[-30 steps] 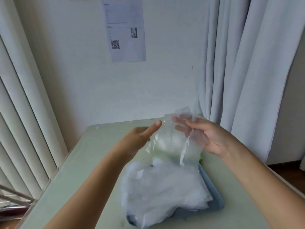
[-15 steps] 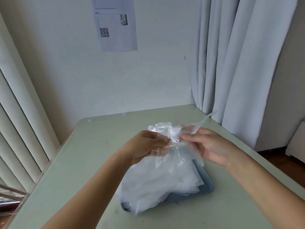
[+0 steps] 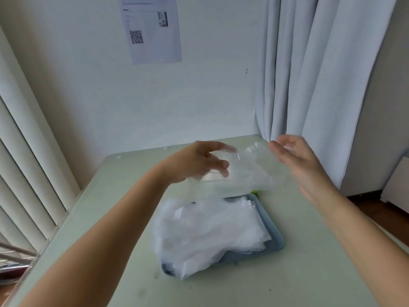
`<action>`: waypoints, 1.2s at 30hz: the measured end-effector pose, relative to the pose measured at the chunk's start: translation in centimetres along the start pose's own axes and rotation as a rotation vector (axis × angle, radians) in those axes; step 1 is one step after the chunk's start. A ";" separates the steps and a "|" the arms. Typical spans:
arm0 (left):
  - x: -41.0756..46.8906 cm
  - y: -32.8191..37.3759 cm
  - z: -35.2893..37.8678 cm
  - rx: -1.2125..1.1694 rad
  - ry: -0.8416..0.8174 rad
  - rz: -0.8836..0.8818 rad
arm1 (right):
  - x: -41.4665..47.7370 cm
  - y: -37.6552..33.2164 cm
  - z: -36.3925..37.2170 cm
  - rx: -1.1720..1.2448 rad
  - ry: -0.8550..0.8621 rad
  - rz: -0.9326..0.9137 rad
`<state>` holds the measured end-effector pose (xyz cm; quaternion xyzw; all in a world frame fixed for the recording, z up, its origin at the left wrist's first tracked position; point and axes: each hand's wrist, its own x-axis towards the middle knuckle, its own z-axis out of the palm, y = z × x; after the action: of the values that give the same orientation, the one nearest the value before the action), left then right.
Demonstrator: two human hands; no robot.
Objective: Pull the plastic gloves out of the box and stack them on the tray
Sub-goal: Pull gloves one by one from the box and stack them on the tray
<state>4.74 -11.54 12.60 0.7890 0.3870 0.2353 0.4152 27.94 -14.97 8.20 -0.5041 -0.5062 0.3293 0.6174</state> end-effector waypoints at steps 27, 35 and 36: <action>-3.0 0.6 -3.7 -0.137 0.296 -0.209 | -4.2 -1.9 13.6 -0.384 -0.383 -0.294; -3.4 -0.3 -4.2 0.116 0.372 0.036 | -2.1 -2.4 12.1 0.313 -0.383 0.090; -3.4 -1.0 -4.1 0.188 0.366 0.027 | -2.0 -2.3 11.6 0.360 -0.384 0.116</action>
<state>-0.54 -11.96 13.85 0.7736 0.4655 0.3430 0.2592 16.08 -14.15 9.60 -0.3426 -0.5177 0.5384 0.5698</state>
